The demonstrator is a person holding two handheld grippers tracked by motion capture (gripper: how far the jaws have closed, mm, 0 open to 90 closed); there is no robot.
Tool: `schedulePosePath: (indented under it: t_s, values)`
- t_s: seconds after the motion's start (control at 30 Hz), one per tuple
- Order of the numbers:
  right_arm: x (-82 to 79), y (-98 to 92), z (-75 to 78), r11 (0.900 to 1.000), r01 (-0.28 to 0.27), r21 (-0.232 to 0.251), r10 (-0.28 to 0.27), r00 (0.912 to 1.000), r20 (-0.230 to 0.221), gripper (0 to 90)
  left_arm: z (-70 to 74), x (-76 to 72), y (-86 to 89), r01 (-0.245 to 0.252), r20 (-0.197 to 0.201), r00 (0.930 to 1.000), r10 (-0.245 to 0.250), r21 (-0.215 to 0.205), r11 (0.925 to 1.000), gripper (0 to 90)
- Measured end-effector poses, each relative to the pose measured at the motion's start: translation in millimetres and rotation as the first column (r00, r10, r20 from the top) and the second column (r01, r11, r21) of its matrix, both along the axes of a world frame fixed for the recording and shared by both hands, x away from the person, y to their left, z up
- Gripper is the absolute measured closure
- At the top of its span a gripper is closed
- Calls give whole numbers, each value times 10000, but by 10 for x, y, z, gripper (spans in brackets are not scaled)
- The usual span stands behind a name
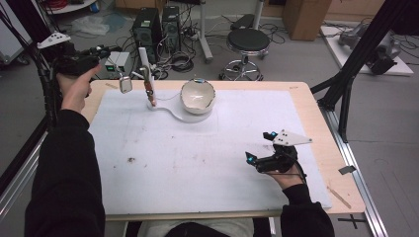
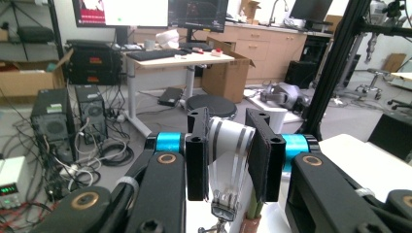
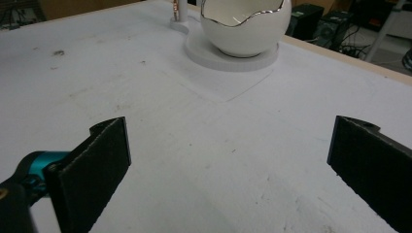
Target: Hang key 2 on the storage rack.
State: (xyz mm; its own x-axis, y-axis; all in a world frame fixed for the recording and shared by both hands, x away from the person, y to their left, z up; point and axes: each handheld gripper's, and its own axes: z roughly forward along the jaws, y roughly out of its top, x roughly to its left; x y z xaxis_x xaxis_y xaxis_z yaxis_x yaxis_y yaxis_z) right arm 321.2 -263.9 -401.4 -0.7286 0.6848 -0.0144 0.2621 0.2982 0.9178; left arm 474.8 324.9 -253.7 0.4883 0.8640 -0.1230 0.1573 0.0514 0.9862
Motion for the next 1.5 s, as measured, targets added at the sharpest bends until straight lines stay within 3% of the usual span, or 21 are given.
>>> schedulePosePath:
  t_s: [0.3, 0.47, 0.53, 0.67, 0.8, 0.93, 1.07, 1.2, 1.33, 1.5]
  values:
    - [-12, -19, 8, 10000, 29, 14, -29, 9999, 111, 9, 8, 170, -116, 46, -200, 9998, -40, 294, 9996, 714]
    - [-28, -38, 19, 9999, 110, 96, -111, 9998, 163, 9, -44, 253, -130, 122, -257, 9996, -121, 11, 9999, 714]
    - [-35, -41, 23, 9999, 139, 97, -140, 9997, 177, 9, -50, 280, -133, 138, -291, 9995, -135, 95, 9999, 714]
    - [-37, -38, 11, 9999, 163, -19, -162, 9997, 201, 9, -72, 317, -138, 187, -344, 9992, -180, 189, 9996, 714]
    - [-55, -51, 11, 9996, 267, -47, -266, 9994, 209, 9, -88, 349, -139, 224, -228, 9995, -225, -59, 9997, 714]
    - [-79, -72, 18, 9990, 445, -68, -444, 9988, 197, 9, -94, 405, -164, 311, -309, 9991, -305, 178, 9994, 714]
    - [-90, -76, 10, 9988, 476, -117, -474, 9988, 148, 9, -104, 436, -198, 292, -51, 9996, -291, 75, 9995, 714]
    - [-85, -83, -13, 9986, 494, -167, -491, 9986, 189, 9, -159, 476, -212, 509, -244, 9984, -507, 62, 9987, 713]
    - [-76, -88, -38, 9988, 484, -100, -484, 9988, 94, 9, -161, 483, -241, 616, -119, 9980, -614, 119, 9980, 713]
    - [-77, -83, -41, 9989, 476, -45, -476, 9989, -16, 9, -191, 500, -250, 771, -364, 9964, -767, 110, 9970, 711]
